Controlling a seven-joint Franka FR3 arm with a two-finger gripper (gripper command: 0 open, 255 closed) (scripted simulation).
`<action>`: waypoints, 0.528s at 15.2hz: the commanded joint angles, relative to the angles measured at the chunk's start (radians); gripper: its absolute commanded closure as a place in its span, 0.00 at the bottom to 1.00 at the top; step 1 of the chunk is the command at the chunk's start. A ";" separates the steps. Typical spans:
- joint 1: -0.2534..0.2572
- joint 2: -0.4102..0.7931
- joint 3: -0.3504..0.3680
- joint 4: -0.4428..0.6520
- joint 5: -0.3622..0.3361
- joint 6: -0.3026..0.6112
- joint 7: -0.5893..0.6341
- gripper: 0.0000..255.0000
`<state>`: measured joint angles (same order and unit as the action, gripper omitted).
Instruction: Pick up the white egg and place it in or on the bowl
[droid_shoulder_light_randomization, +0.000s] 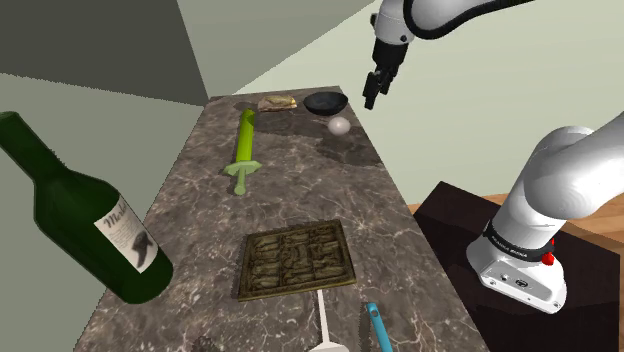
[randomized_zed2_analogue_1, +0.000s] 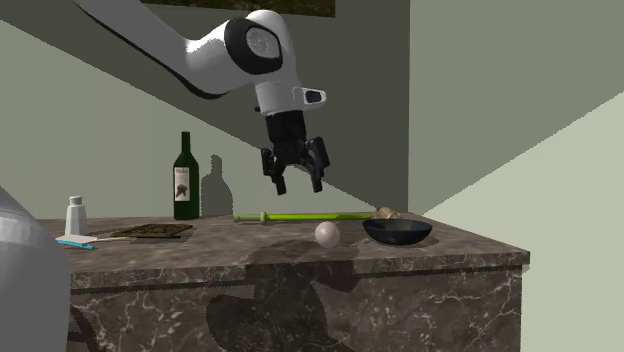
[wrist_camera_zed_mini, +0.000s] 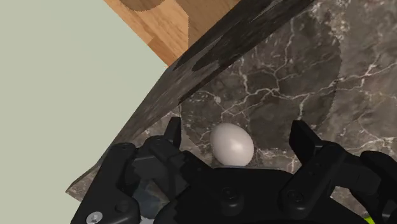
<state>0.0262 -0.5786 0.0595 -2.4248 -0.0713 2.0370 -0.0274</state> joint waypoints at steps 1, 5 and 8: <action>0.004 0.058 0.005 -0.002 -0.015 0.085 -0.016 0.00; 0.007 0.187 0.015 0.008 -0.052 0.243 -0.043 0.00; 0.006 0.291 0.025 0.033 -0.088 0.353 -0.055 0.00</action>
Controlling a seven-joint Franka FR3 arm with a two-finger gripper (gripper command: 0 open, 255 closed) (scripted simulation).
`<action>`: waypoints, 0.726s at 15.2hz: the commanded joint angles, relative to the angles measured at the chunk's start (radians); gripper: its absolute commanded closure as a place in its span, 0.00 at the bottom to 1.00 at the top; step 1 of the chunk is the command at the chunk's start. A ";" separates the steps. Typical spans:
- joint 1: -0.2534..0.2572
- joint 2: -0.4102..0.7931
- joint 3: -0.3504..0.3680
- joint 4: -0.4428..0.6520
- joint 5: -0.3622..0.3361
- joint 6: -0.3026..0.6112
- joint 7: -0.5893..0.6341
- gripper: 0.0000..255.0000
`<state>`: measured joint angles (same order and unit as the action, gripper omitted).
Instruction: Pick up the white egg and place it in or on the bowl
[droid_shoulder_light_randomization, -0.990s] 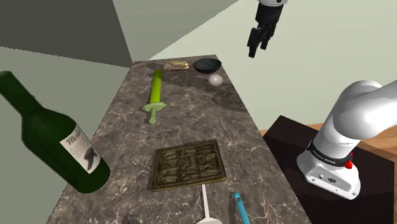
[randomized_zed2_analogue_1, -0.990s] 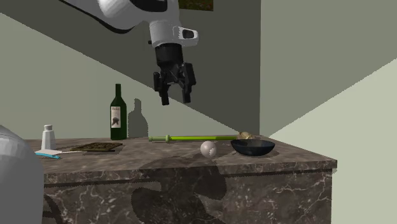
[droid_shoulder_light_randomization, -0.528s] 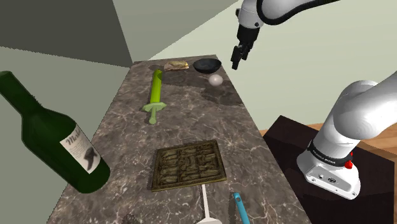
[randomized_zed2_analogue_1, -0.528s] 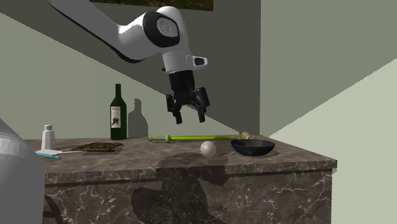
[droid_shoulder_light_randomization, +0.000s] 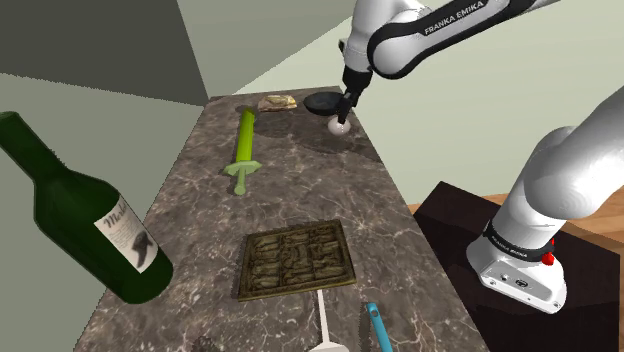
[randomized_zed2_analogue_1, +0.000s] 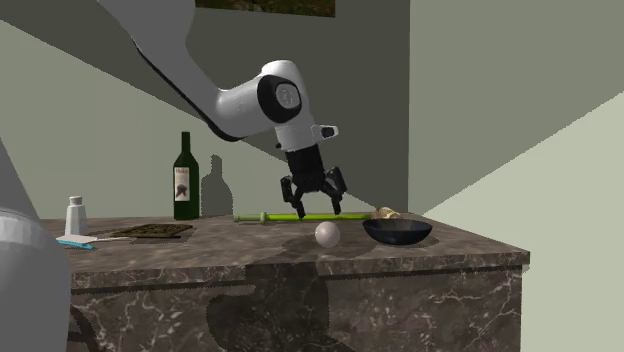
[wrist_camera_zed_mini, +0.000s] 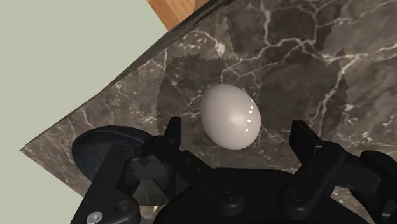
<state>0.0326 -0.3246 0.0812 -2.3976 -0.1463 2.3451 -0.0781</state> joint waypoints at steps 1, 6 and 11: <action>-0.002 0.067 0.006 0.015 -0.025 0.074 -0.007 0.00; -0.011 0.121 0.005 0.002 -0.043 0.140 0.005 0.00; -0.015 0.151 0.005 -0.002 -0.054 0.174 0.013 0.00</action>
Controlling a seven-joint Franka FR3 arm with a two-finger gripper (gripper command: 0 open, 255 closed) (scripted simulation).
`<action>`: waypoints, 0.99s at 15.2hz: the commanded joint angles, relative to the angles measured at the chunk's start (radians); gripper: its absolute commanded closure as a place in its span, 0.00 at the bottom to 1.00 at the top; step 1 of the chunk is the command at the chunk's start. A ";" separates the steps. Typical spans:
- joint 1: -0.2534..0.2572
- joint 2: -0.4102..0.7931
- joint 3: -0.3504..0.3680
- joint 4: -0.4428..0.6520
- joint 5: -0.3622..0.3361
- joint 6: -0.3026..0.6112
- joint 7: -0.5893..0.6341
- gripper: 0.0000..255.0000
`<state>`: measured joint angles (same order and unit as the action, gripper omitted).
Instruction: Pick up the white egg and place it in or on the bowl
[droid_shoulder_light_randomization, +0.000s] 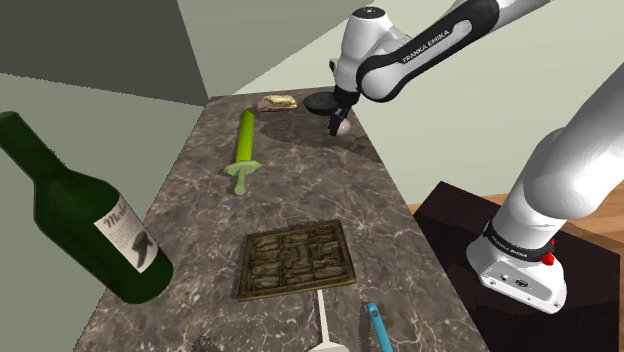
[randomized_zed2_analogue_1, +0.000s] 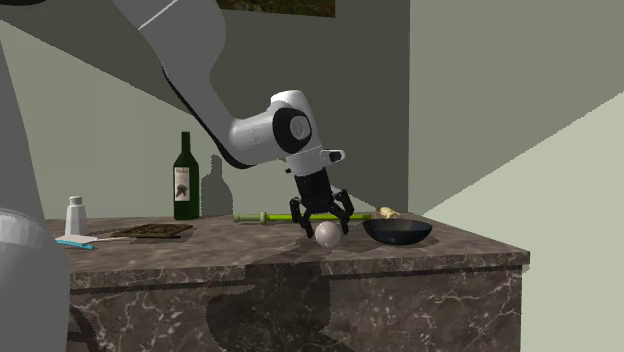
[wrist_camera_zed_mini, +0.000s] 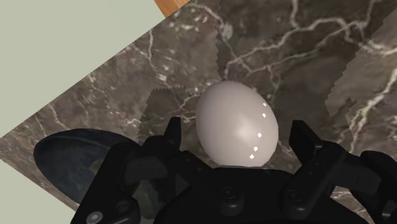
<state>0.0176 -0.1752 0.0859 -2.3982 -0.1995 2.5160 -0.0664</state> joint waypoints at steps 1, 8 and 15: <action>0.000 0.001 0.000 -0.002 -0.001 0.003 0.001 0.00; 0.000 0.001 0.000 -0.002 -0.001 0.003 0.001 1.00; 0.000 0.001 0.000 -0.002 -0.001 0.003 0.001 1.00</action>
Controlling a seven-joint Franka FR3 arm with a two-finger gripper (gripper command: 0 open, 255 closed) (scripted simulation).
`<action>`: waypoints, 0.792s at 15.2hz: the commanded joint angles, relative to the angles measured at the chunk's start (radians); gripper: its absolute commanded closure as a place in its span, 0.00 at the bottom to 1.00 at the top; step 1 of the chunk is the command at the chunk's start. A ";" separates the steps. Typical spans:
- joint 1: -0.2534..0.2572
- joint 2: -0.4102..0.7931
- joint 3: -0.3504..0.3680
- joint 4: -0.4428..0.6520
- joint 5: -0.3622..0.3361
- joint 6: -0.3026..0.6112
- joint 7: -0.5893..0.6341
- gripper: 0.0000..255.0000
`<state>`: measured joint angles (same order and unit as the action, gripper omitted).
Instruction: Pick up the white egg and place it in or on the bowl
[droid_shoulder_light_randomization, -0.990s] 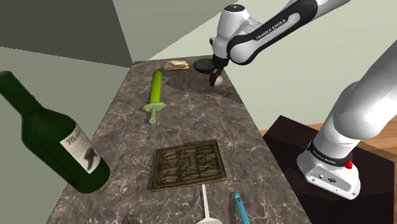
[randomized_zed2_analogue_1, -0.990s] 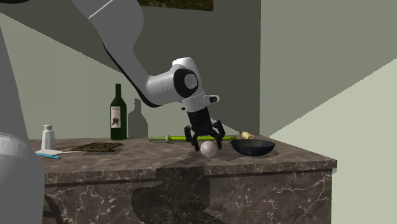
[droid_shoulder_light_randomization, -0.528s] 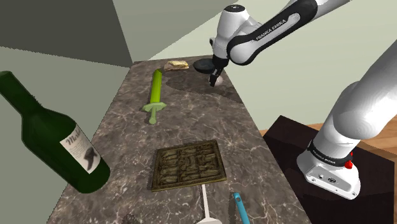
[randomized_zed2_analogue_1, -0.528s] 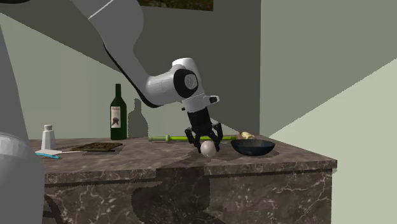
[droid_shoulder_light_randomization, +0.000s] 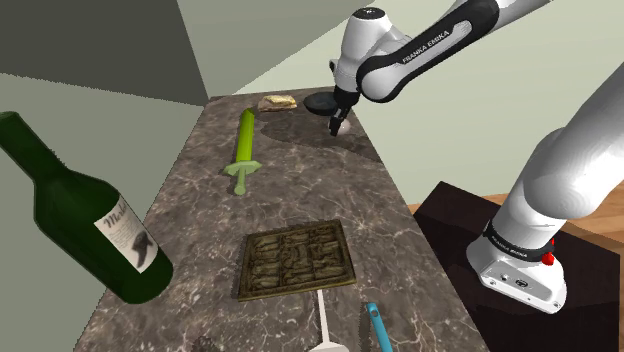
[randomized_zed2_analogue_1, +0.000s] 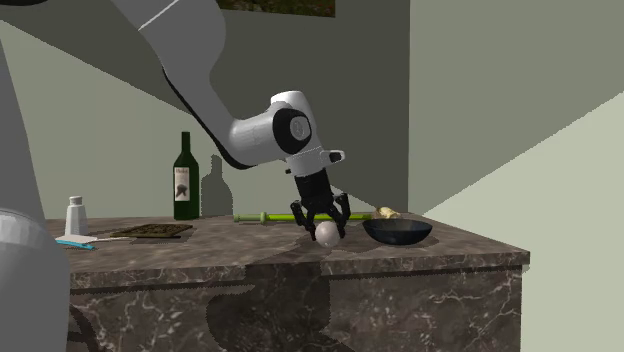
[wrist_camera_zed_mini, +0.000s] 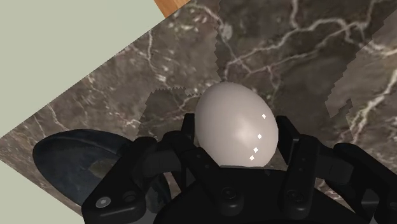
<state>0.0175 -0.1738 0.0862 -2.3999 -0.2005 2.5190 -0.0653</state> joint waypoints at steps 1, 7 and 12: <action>0.000 0.000 0.000 0.000 0.000 0.000 0.000 1.00; 0.007 -0.041 -0.003 0.044 0.023 -0.083 -0.024 1.00; 0.011 -0.068 -0.005 0.087 0.038 -0.152 -0.041 1.00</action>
<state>0.0275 -0.2371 0.0810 -2.3220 -0.1651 2.3806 -0.1039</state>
